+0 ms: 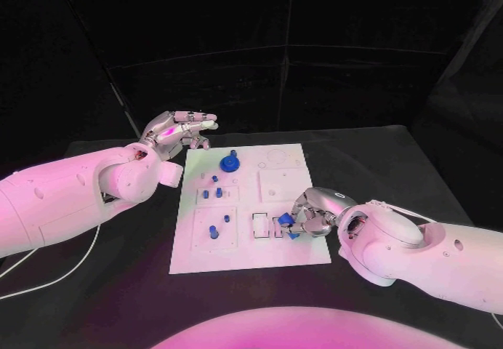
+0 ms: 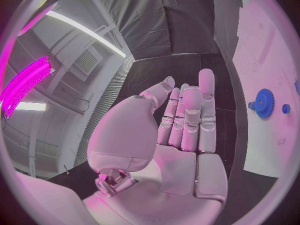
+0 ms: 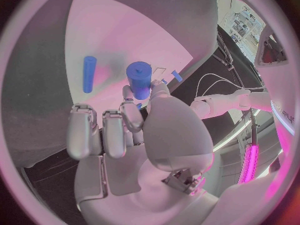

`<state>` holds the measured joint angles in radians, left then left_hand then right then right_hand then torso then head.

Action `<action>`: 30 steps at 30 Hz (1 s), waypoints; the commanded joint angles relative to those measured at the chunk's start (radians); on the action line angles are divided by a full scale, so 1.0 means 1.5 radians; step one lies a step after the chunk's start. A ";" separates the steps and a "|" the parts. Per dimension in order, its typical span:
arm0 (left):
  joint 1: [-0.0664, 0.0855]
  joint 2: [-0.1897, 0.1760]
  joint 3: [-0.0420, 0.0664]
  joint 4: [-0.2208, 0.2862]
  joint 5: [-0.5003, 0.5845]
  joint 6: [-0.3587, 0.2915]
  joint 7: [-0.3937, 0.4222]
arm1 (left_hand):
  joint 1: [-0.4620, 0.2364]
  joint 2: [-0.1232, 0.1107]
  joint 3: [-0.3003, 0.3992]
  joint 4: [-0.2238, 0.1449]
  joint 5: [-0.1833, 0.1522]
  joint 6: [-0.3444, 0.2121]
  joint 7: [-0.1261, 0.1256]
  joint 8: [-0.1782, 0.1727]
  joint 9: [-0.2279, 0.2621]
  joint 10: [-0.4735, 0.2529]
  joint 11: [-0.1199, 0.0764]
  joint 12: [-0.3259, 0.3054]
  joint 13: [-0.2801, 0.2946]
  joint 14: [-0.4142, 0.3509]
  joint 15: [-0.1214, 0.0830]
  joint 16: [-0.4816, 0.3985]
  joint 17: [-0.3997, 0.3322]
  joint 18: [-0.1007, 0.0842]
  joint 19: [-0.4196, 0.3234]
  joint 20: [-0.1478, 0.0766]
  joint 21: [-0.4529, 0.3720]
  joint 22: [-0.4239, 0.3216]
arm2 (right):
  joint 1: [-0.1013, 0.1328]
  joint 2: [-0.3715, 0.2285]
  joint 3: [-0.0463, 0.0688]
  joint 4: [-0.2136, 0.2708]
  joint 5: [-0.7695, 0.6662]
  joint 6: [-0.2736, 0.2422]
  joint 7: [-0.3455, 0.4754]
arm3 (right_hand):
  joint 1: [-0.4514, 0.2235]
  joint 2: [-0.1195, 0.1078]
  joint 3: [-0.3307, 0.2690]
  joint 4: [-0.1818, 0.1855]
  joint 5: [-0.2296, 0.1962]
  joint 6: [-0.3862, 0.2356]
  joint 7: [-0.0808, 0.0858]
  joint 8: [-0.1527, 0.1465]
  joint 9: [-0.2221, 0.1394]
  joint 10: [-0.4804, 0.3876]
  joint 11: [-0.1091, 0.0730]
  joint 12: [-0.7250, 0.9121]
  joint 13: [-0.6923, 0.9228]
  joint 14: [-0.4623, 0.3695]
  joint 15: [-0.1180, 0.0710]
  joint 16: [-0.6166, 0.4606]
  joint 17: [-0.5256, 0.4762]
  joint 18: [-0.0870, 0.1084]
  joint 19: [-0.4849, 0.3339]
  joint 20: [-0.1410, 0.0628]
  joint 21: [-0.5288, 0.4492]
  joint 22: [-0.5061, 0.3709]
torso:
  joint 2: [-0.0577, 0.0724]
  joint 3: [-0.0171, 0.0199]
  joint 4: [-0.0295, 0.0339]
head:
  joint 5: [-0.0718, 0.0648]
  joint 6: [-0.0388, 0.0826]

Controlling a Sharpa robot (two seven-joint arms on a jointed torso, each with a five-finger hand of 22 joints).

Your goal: Assemble the parts on the task board

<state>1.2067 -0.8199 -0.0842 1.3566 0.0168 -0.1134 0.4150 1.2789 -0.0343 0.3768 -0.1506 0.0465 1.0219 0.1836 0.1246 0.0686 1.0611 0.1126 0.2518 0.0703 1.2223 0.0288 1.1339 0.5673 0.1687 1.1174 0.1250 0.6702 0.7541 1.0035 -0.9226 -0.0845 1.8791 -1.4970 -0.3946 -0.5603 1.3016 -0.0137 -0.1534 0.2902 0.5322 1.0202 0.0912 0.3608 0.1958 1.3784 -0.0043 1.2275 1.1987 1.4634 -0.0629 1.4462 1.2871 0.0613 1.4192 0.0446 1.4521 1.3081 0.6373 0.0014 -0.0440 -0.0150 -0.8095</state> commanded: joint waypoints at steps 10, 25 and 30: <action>0.001 0.002 0.001 0.004 0.002 0.012 0.002 | 0.007 0.002 -0.001 -0.004 0.004 -0.005 -0.002 0.004 0.000 -0.005 -0.001 0.005 0.000 -0.003 -0.001 -0.001 0.000 0.010 0.002 0.003 -0.002 -0.001 | 0.001 0.057 0.001 -0.023 0.032 -0.038 0.007 | -0.021 0.005 -0.013 0.000 -0.011 0.020 -0.015 0.005 0.022 0.006 -0.002 0.000 0.001 0.040 -0.006 0.006 0.003 -0.005 0.007 -0.002 0.005 0.008 | 0.001 0.0000 -0.0018 | 0.011 -0.005; 0.001 0.006 0.000 0.006 0.002 0.015 -0.001 | 0.007 0.002 -0.001 -0.004 0.004 -0.005 -0.002 0.004 0.000 -0.005 -0.001 0.005 0.000 -0.003 -0.001 -0.001 0.000 0.010 0.002 0.003 -0.002 -0.001 | 0.002 0.110 0.001 -0.073 0.038 -0.002 -0.001 | -0.066 0.018 -0.044 0.000 -0.101 0.016 -0.016 0.011 0.035 0.005 -0.003 -0.008 0.000 0.039 -0.007 0.005 0.001 -0.004 0.005 -0.003 0.004 0.006 | 0.000 0.0003 -0.0024 | 0.016 -0.008; 0.001 0.006 0.000 0.008 0.002 0.016 -0.002 | 0.007 0.002 0.000 -0.004 0.004 -0.005 -0.001 0.004 0.000 -0.005 0.000 0.005 0.000 -0.004 -0.001 -0.001 -0.001 0.010 0.002 0.003 -0.003 -0.001 | 0.002 0.117 0.002 -0.076 0.038 -0.007 -0.003 | -0.077 0.026 -0.051 0.001 -0.117 0.016 -0.016 0.014 0.039 0.005 -0.003 -0.009 0.002 0.039 -0.007 0.004 0.000 -0.003 0.003 -0.003 0.002 0.004 | 0.001 0.0002 -0.0031 | 0.016 -0.010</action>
<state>1.2071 -0.8119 -0.0842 1.3655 0.0168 -0.1038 0.4117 1.2832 -0.0300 0.3768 -0.1505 0.0465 1.0219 0.1836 0.1261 0.0685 1.0611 0.1126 0.2562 0.0703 1.2223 0.0288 1.1339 0.5675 0.1688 1.1174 0.1250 0.6702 0.7544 1.0042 -0.7490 -0.0831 1.7644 -1.4432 -0.4131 -0.5625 1.1935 0.0305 -0.2267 0.2915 0.3588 1.0468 0.0648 0.3834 0.2546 1.3847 -0.0107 1.2184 1.2002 1.4667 -0.0664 1.4501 1.2881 0.0617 1.4226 0.0411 1.4558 1.3078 0.6378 0.0015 -0.0474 0.0091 -0.8237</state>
